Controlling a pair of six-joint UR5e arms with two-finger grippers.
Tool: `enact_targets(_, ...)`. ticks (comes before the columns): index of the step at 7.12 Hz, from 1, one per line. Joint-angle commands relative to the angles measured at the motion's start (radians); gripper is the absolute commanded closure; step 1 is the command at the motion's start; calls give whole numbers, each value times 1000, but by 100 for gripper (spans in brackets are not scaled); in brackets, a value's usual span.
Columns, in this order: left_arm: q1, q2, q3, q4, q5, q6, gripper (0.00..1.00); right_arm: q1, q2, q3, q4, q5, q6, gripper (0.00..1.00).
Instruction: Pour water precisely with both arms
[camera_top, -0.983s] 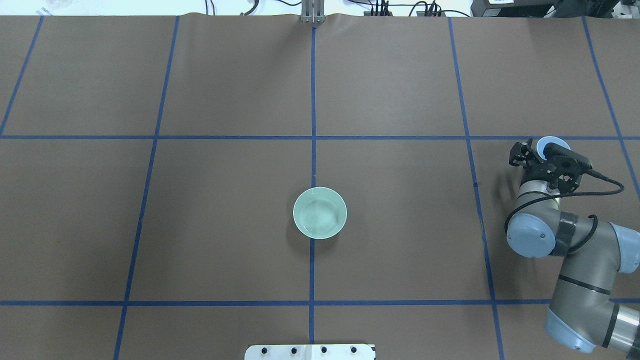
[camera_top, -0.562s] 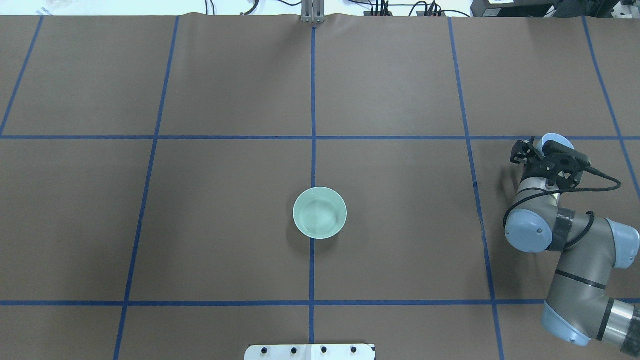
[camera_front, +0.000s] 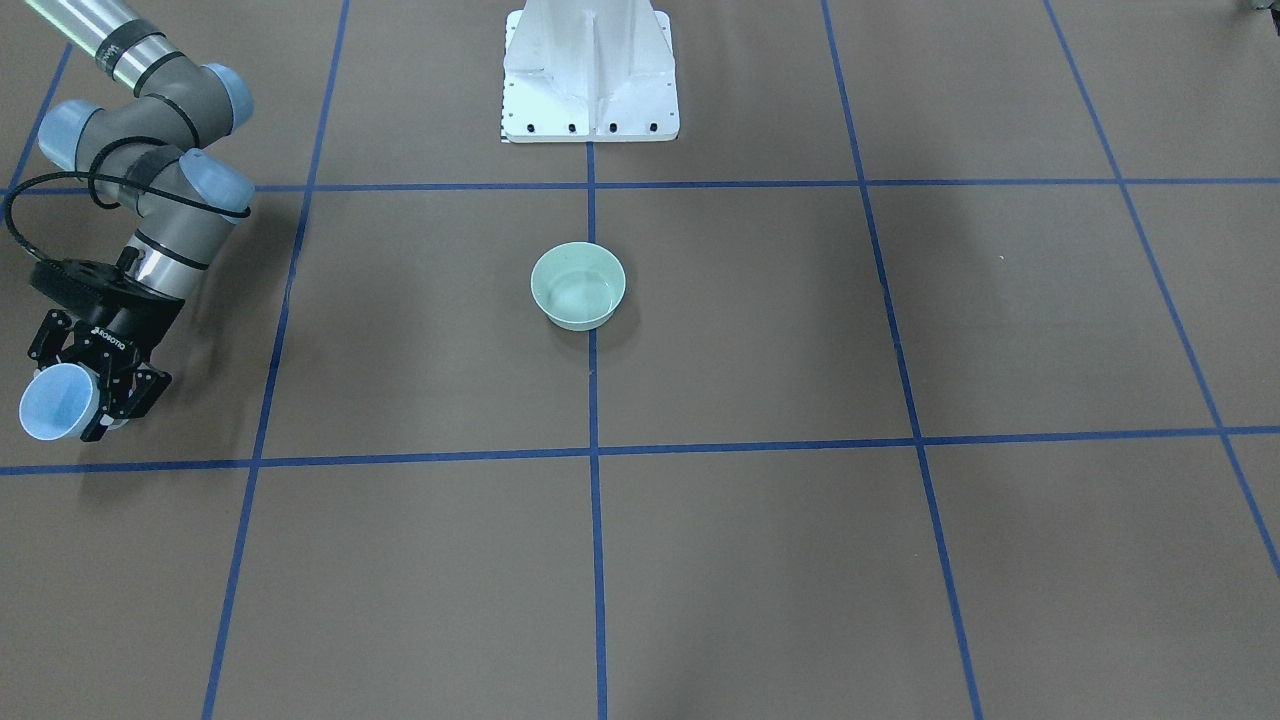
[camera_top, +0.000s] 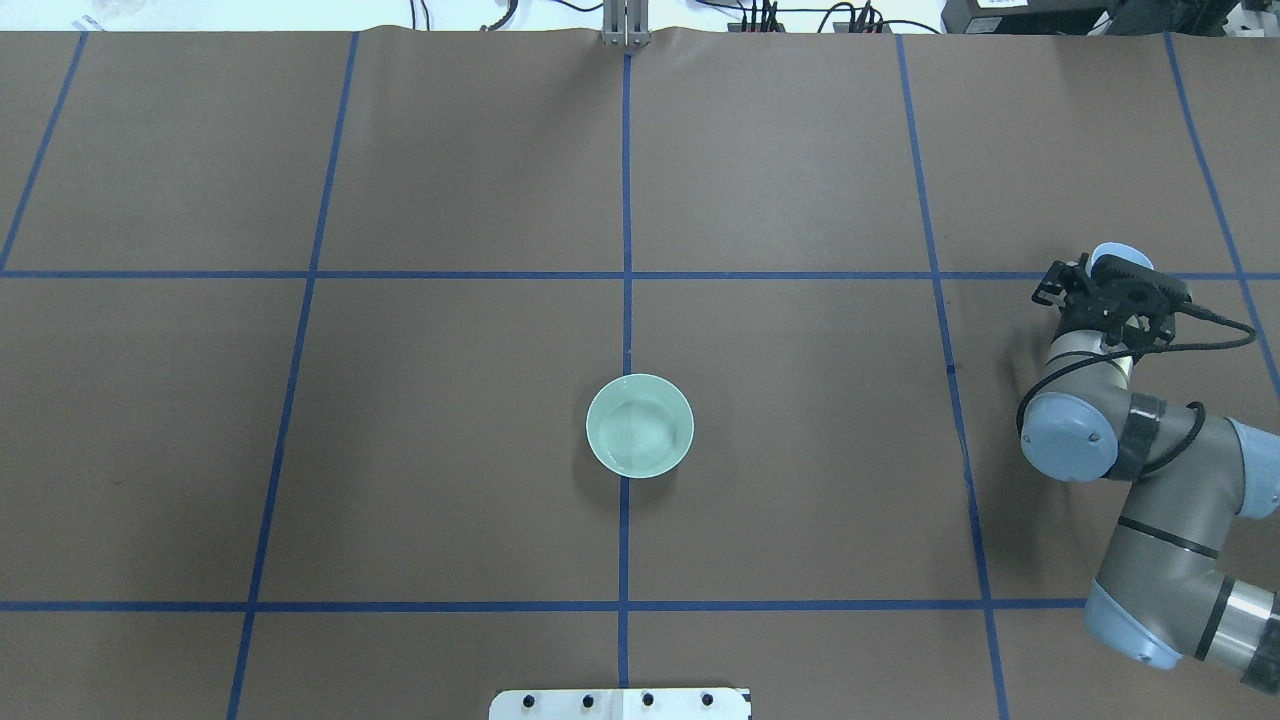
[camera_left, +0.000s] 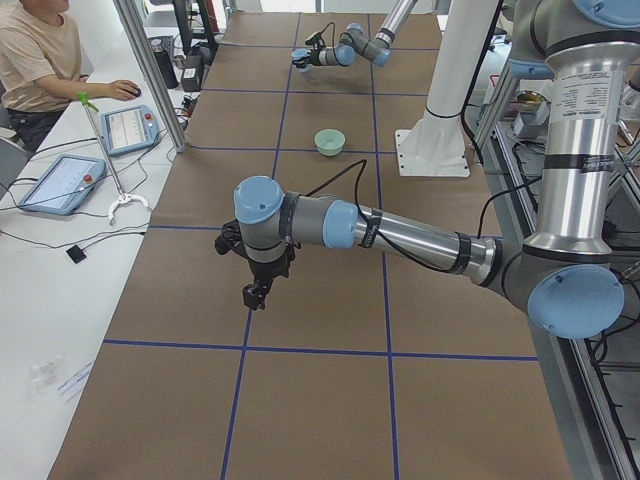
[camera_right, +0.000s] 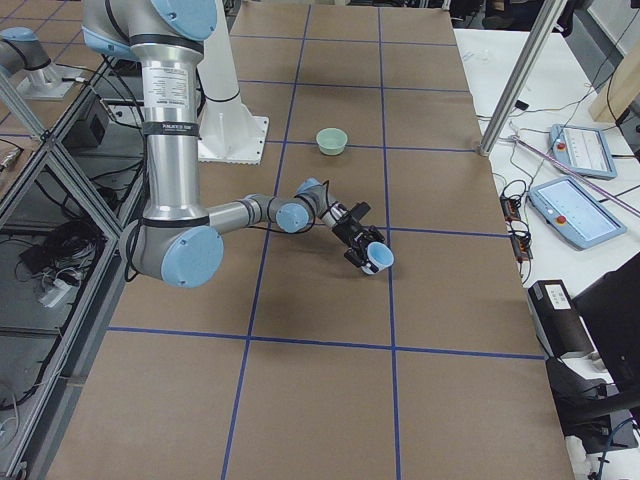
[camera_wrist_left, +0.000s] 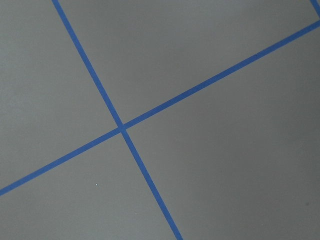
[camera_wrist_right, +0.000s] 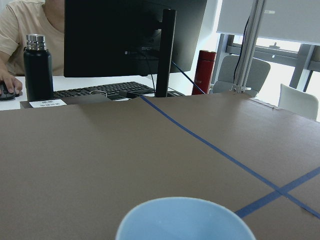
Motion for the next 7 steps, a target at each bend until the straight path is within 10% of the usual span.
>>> enact_targets(1,-1,-1,-18,4,0,-158,0,12,4,-2,256,25,-231,100)
enact_targets(7,4,-10,-54,-2,0,-351,0,-10,23,59,819,421,-776,100)
